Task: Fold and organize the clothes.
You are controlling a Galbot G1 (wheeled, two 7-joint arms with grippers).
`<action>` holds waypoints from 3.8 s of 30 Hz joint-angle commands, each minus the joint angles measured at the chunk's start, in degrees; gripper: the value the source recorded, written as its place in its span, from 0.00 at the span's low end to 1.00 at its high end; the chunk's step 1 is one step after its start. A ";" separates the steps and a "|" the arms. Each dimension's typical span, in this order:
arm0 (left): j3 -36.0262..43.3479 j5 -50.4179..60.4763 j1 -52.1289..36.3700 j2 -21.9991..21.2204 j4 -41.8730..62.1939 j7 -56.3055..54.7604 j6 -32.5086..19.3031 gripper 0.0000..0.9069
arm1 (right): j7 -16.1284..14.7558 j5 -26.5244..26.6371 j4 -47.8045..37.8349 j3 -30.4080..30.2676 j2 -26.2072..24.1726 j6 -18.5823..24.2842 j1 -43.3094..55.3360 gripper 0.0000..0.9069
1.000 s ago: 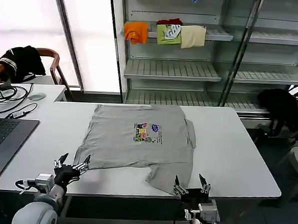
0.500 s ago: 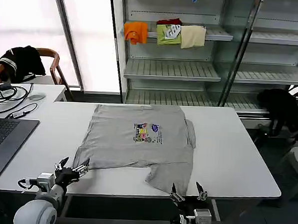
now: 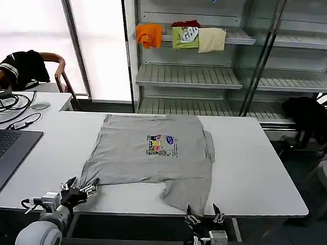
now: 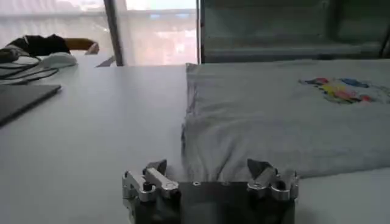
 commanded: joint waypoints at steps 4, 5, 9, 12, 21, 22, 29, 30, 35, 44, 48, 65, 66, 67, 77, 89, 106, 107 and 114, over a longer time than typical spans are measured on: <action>0.92 0.65 0.56 -0.14 0.78 0.15 0.30 0.10 | -0.74 2.38 -2.05 0.08 -0.12 1.29 -0.35 0.00; 1.01 0.77 0.58 -0.15 0.85 0.22 0.25 0.02 | -0.93 2.58 -2.38 0.05 -0.17 1.70 -0.41 0.00; 1.57 1.01 0.71 -0.28 0.81 0.47 0.26 0.02 | -1.73 3.33 -3.25 -0.05 -0.32 2.90 -0.35 0.00; 1.96 1.08 0.71 -0.49 0.62 0.50 0.23 0.02 | -2.23 3.17 -3.39 0.03 -0.36 4.03 -0.15 0.00; 2.26 1.01 0.65 -1.22 0.17 0.48 -0.34 0.02 | -4.50 0.95 -2.13 0.70 -0.54 6.64 0.24 0.00; 2.24 1.01 0.62 -1.34 0.03 0.46 -0.38 0.02 | -4.56 0.92 -1.98 0.76 -0.52 6.71 0.29 0.00; 2.07 0.85 0.18 -2.80 -2.38 0.51 -1.85 0.02 | -6.36 -0.26 -0.05 1.51 -0.32 8.78 1.01 0.00; 1.95 0.73 -0.02 -3.07 -2.94 0.54 -1.96 0.02 | -6.59 -0.53 0.07 1.72 -0.25 9.15 1.14 0.00; 1.79 0.65 -2.39 -4.68 -4.15 0.59 -2.94 0.02 | -8.03 -2.18 -0.07 3.07 1.19 10.46 3.58 0.00; 1.58 -1.55 -8.32 -3.85 -1.89 0.46 -4.88 0.02 | -10.37 -2.55 -2.19 5.97 3.82 10.02 11.87 0.00; 1.99 -2.71 -12.03 -3.35 0.52 0.30 -5.11 0.02 | -11.21 -2.56 -3.73 6.84 4.56 9.08 16.62 0.00; 6.82 -3.66 -27.48 -1.08 15.84 -0.07 -6.26 0.02 | -15.73 -2.46 -19.02 7.57 5.13 10.33 34.50 0.00; 7.14 -3.67 -28.14 -1.10 16.99 -0.08 -6.30 0.02 | -15.92 -2.46 -20.25 7.60 5.46 10.44 35.56 0.00; 7.34 -3.67 -28.67 -1.12 17.97 -0.06 -6.36 0.02 | -16.04 -2.46 -21.30 7.63 5.63 10.51 36.13 0.00; 9.42 -3.29 -33.59 -1.76 26.00 0.22 -6.83 0.01 | -18.16 -2.82 -33.05 7.26 8.60 11.53 42.64 0.00; 10.44 -1.41 -36.39 -2.48 32.16 0.53 -7.35 0.02 | -19.51 -4.11 -42.06 6.78 10.79 11.53 45.99 0.00; 10.36 0.74 -37.87 -2.52 33.94 -0.81 -5.56 1.00 | -18.20 -1.60 -53.23 7.56 16.77 8.04 53.10 1.00; 10.34 0.73 -37.96 -2.54 33.76 -1.02 -5.47 1.00 | -16.83 -0.80 -54.88 7.87 17.81 9.30 54.04 1.00; 10.37 0.67 -37.52 -2.69 31.10 -2.21 -3.92 1.00 | -12.85 1.16 -57.09 8.12 20.57 12.21 56.16 1.00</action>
